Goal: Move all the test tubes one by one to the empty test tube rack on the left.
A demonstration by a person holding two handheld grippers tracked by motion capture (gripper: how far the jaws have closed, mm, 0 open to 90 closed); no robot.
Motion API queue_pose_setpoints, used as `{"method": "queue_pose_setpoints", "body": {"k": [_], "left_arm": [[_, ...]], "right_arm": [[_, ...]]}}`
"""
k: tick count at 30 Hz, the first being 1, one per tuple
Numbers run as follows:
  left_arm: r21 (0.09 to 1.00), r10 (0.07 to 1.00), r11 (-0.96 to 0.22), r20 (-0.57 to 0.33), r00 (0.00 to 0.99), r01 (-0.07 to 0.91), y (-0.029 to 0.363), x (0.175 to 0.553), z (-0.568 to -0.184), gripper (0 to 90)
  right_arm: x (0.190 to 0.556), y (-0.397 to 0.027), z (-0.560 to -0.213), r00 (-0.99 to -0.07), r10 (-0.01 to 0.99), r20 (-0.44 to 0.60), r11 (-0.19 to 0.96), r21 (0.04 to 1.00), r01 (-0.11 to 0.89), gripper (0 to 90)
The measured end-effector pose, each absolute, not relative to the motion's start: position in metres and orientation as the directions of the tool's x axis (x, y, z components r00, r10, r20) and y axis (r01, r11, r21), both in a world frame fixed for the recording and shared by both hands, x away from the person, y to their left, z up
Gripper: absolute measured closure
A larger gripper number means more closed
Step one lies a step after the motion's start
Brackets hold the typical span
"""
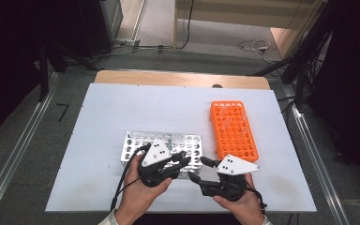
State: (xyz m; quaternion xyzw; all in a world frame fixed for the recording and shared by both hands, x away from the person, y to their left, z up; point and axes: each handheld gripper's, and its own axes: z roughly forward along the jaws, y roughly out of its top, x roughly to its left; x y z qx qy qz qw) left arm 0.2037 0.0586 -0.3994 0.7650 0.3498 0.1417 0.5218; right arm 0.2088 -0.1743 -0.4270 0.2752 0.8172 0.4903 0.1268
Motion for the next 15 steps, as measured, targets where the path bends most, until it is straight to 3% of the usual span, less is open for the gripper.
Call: {"method": "queue_pose_setpoints", "body": {"k": [5, 15], "left_arm": [[0.898, 0.717, -0.186, -0.154, 0.68, 0.4, 0.08, 0.206, -0.397, 76.3], [0.895, 0.786, -0.143, -0.155, 0.598, 0.421, 0.125, 0.211, -0.396, 76.3]], "right_arm": [[0.214, -0.185, -0.426, -0.789, 0.611, 0.063, 0.345, 0.876, 0.337, 29.0], [0.225, -0.211, -0.427, -0.734, 0.676, 0.068, 0.306, 0.88, 0.363, 27.8]]}}
